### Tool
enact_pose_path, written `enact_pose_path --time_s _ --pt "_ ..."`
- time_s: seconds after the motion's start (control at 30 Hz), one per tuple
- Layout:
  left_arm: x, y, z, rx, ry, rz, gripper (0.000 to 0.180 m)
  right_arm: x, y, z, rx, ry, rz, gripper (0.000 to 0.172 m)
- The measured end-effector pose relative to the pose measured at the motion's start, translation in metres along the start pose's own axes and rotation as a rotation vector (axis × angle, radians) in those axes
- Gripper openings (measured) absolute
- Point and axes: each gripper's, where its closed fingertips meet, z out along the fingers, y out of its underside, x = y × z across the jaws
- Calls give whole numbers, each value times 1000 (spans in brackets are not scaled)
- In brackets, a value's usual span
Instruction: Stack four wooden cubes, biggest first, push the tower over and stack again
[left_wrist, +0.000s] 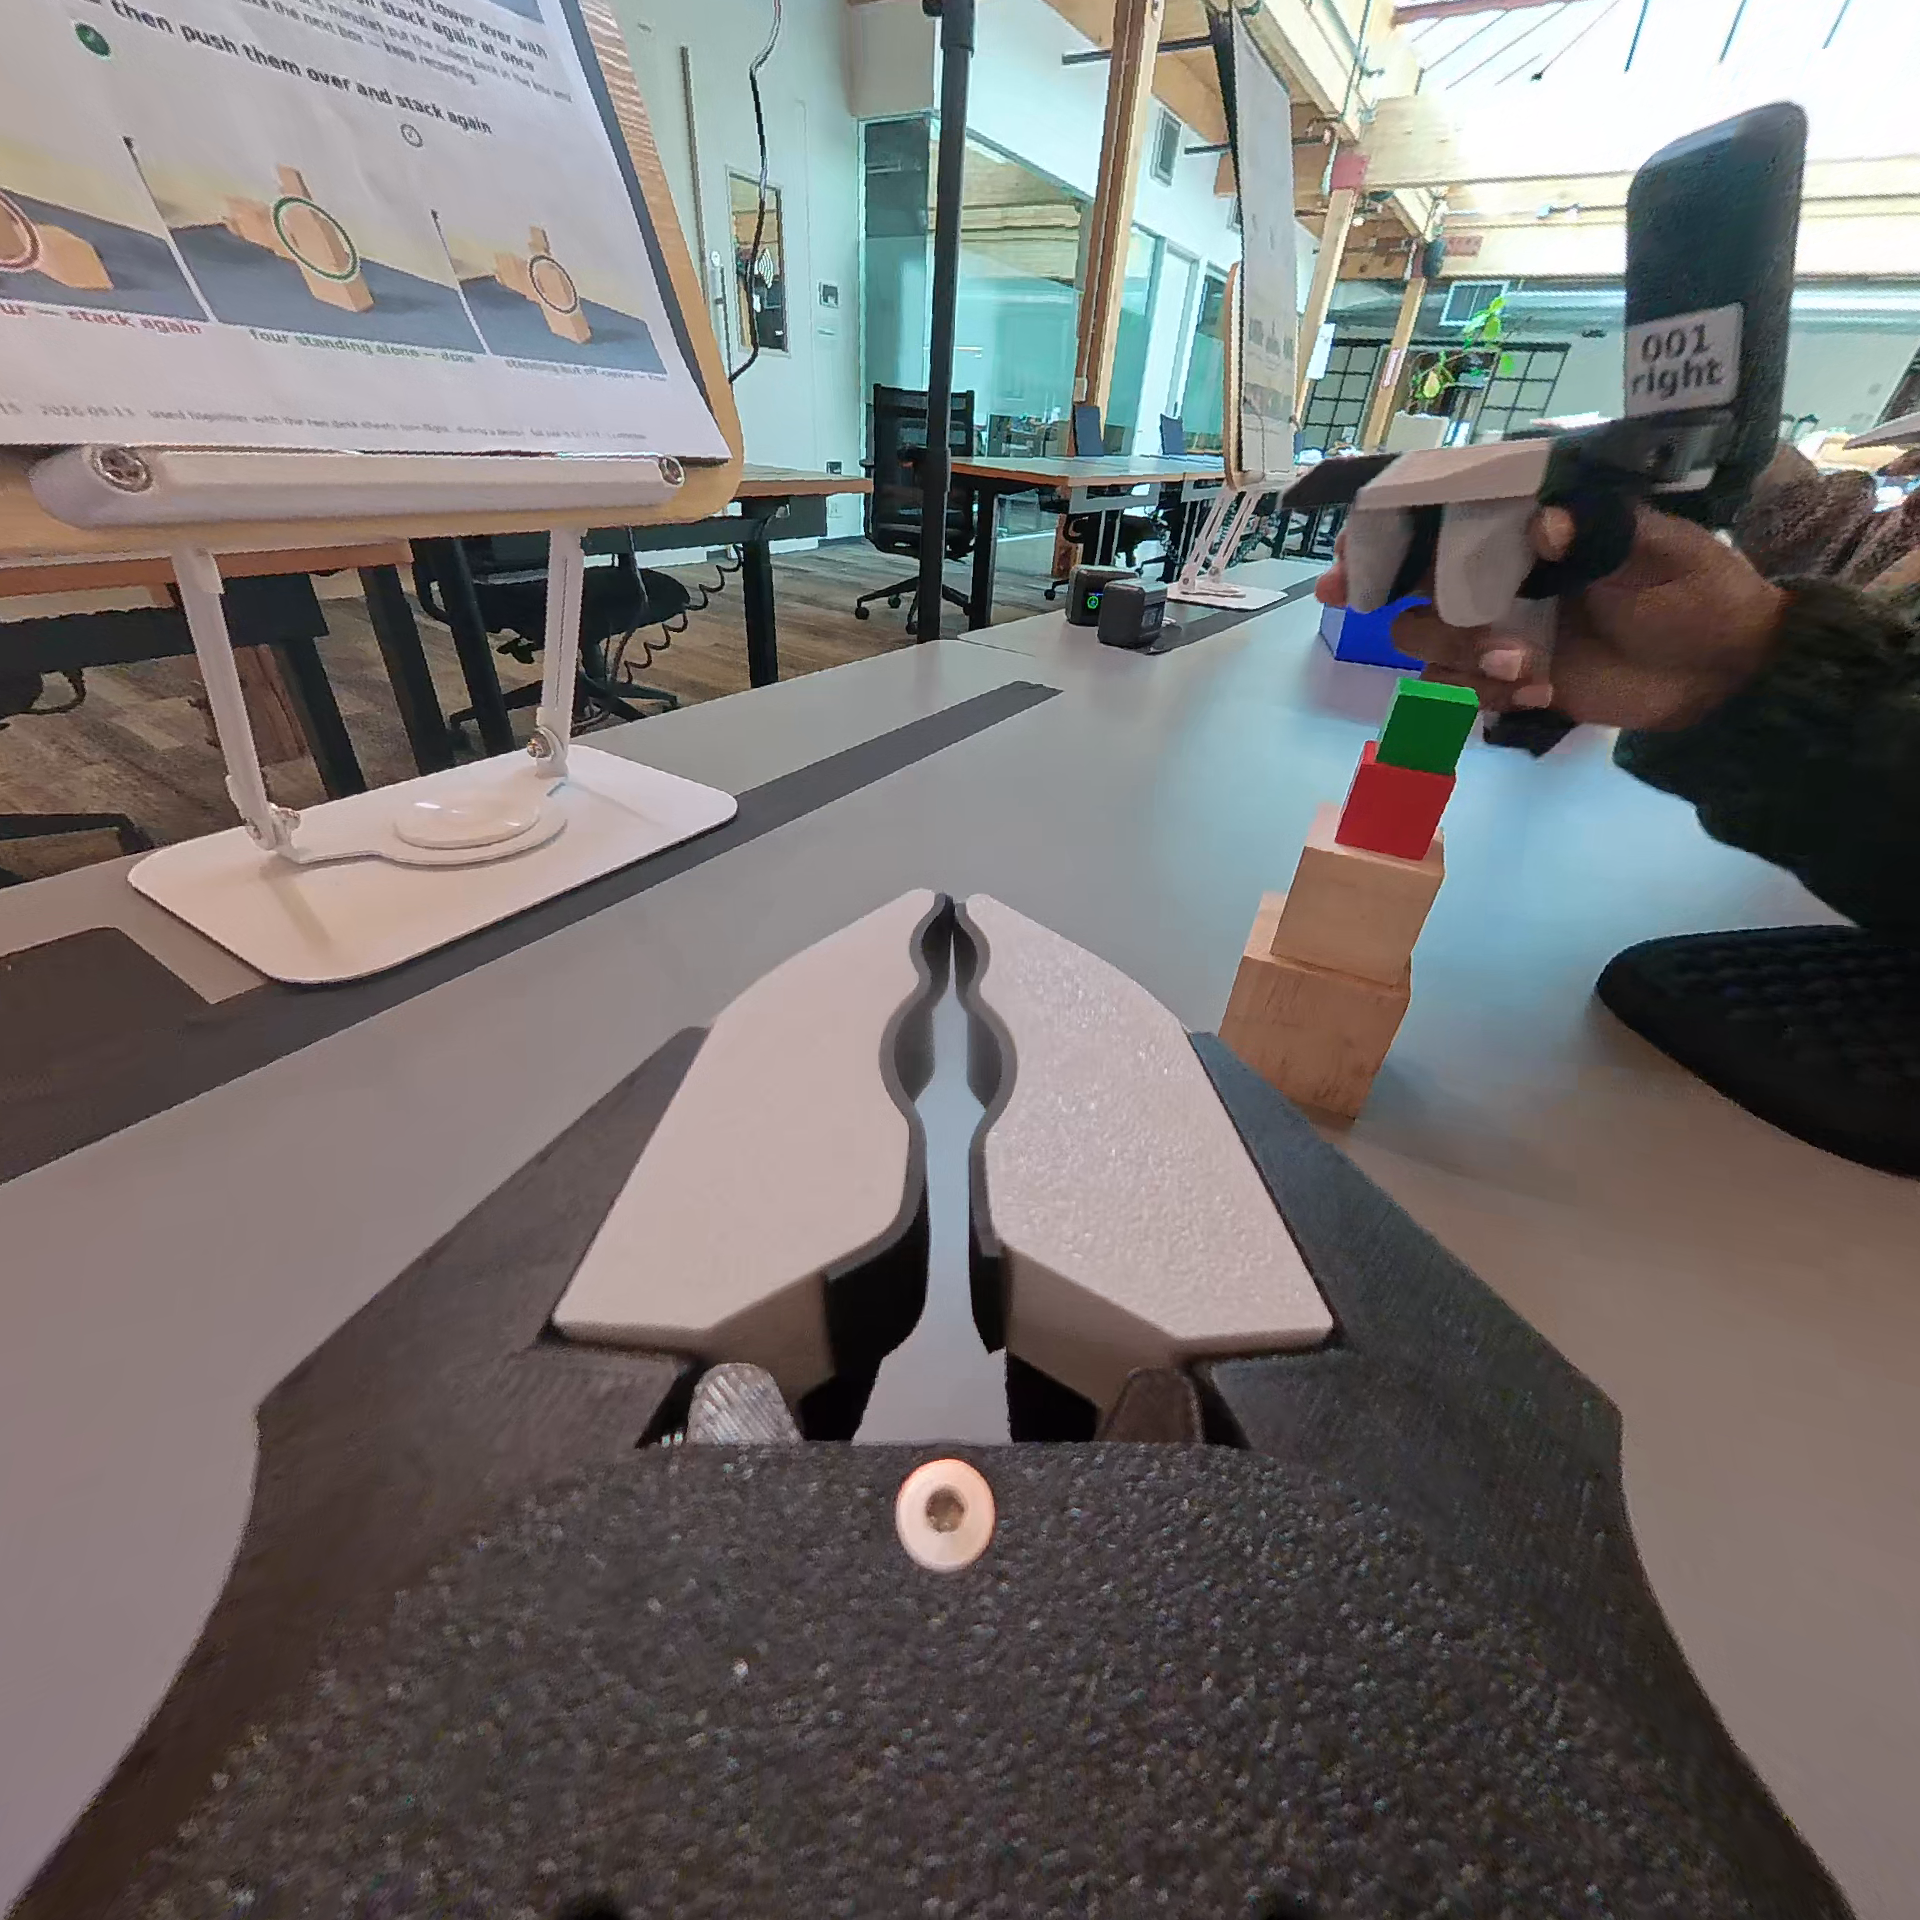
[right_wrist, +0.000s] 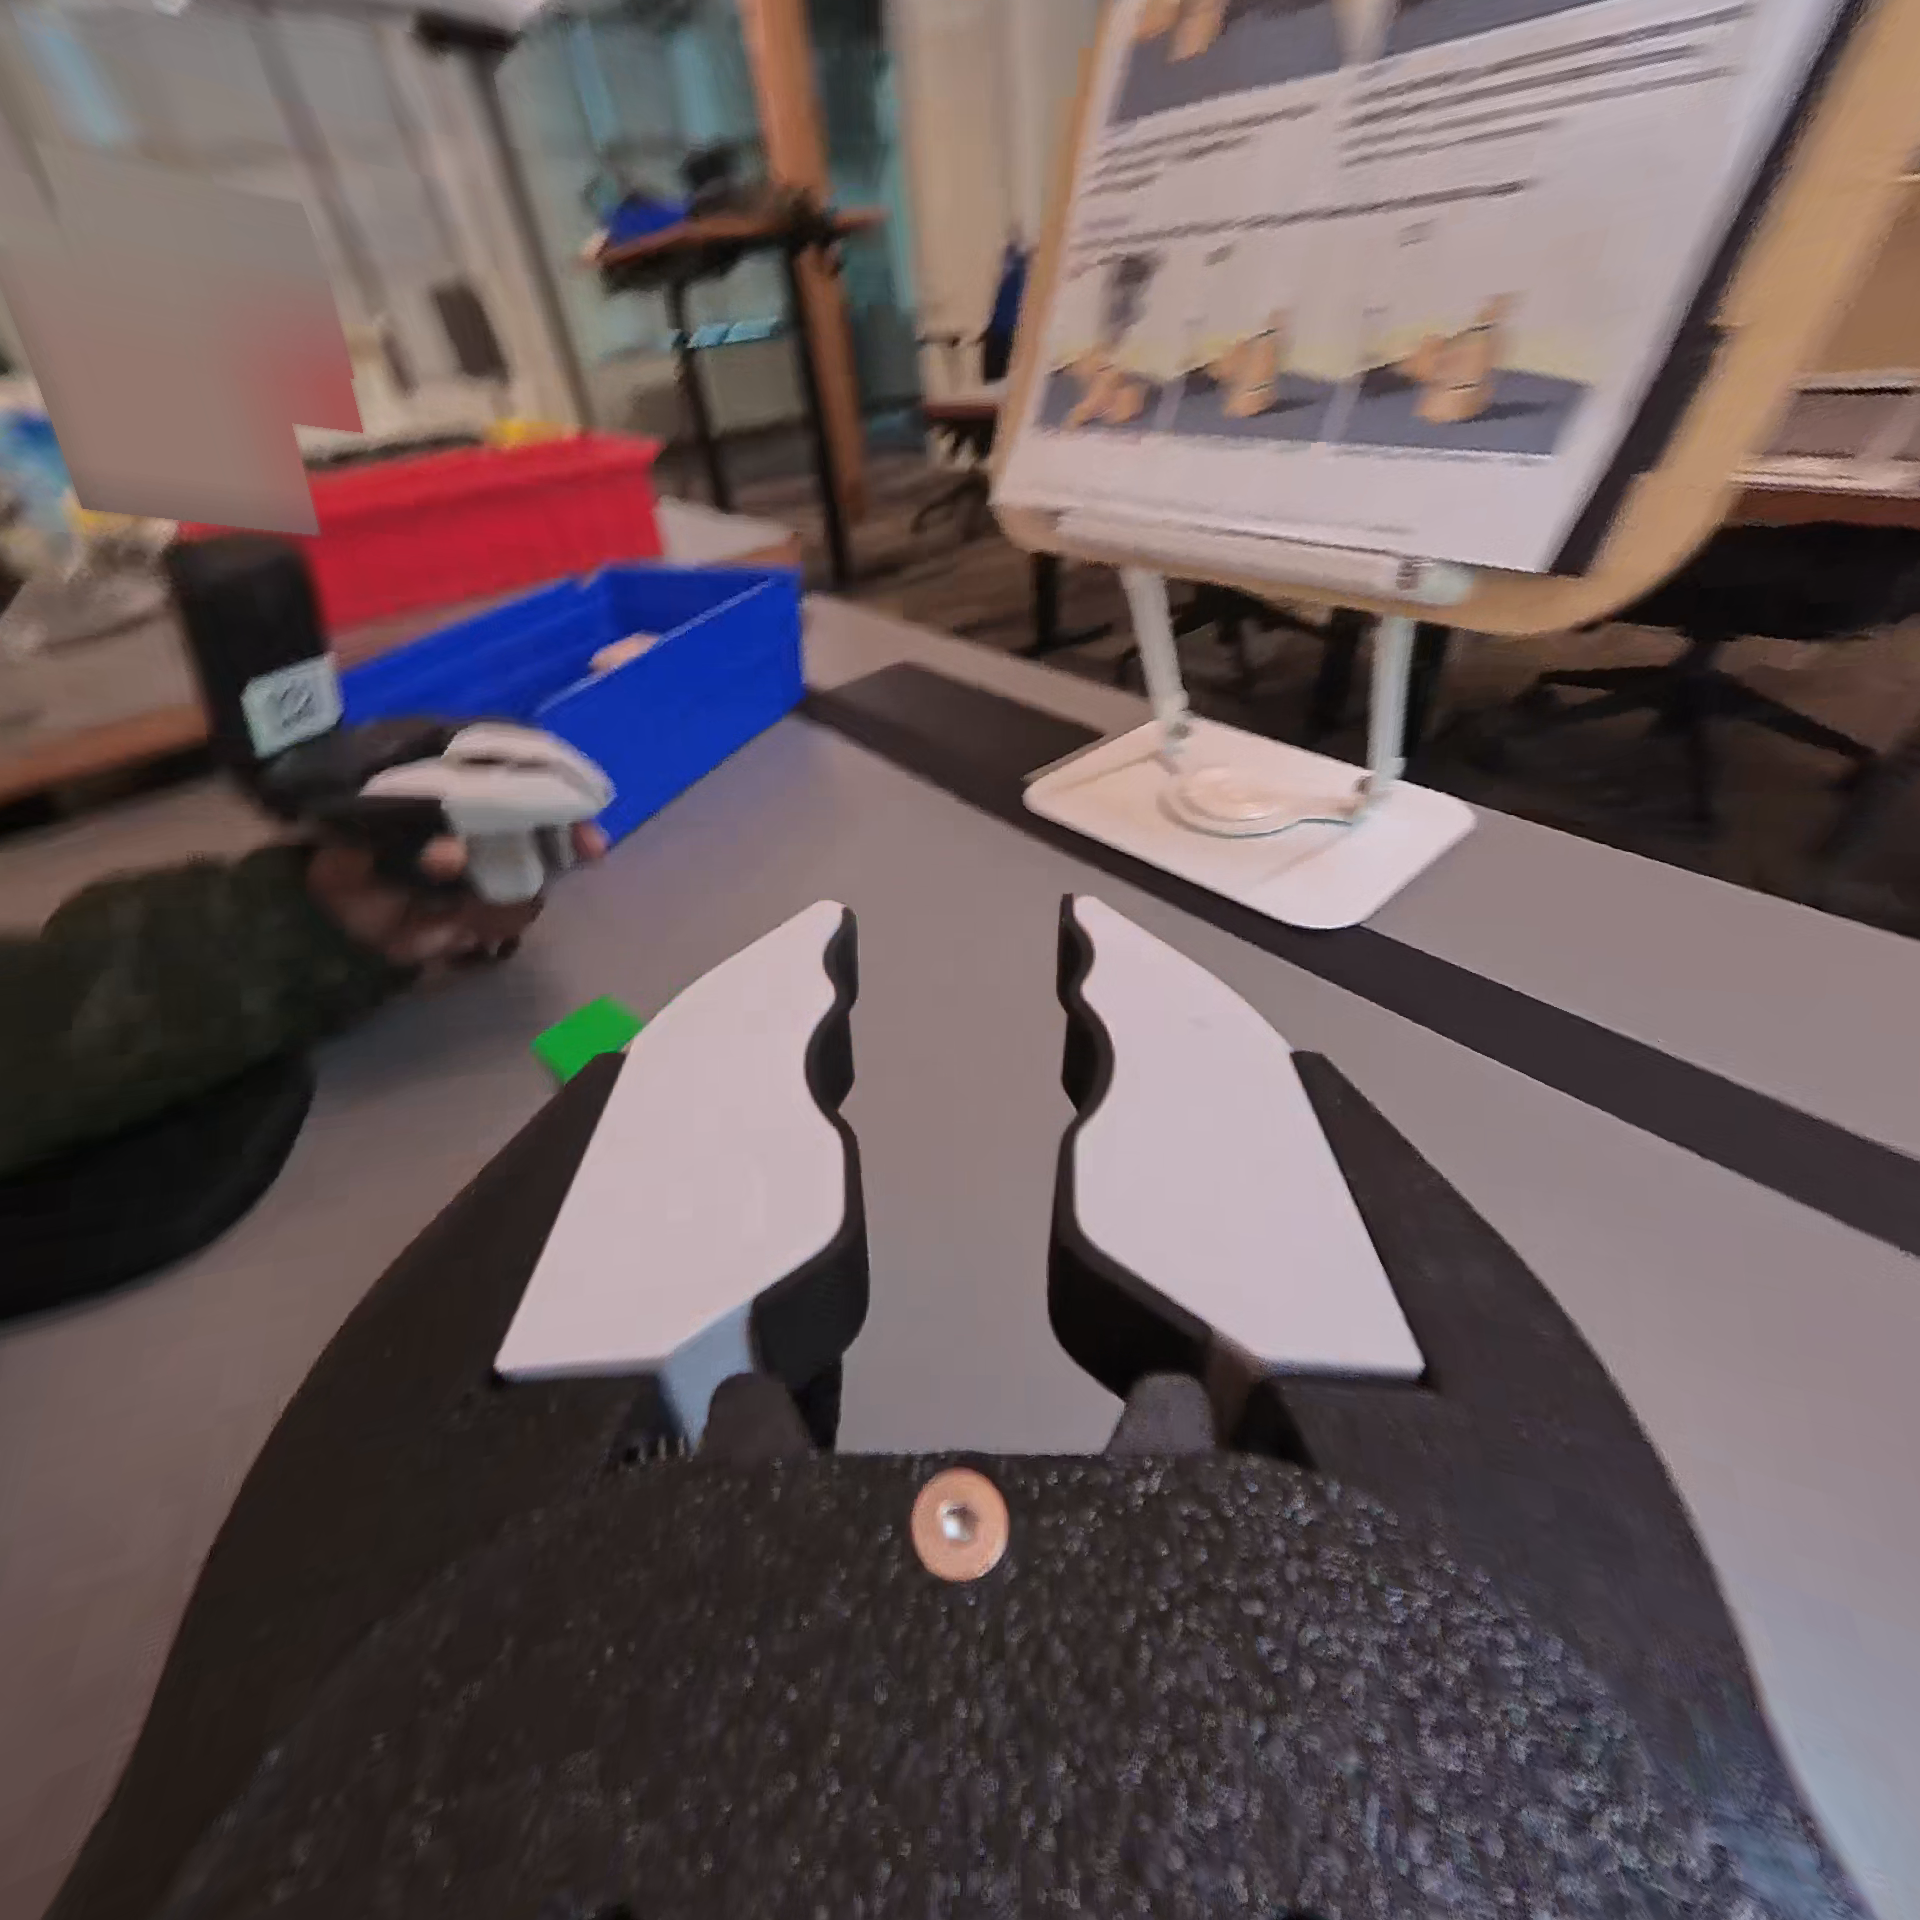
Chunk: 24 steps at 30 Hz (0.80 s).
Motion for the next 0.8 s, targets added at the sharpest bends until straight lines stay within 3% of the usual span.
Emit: enact_pose_path --time_s 0.13,0.3,0.43,0.8 --pt "-1 1 -1 1 -8 -3 0 38 -1 -5 180 196 141 36" --pt "0 -3 -1 2 -8 18 0 72 40 -8 90 391 -7 32" --pt "-3 2 -1 -15 -30 26 0 75 62 -5 12 386 -50 31" --pt "-8 8 1 -57 -94 54 0 58 45 -10 53 369 -107 22"
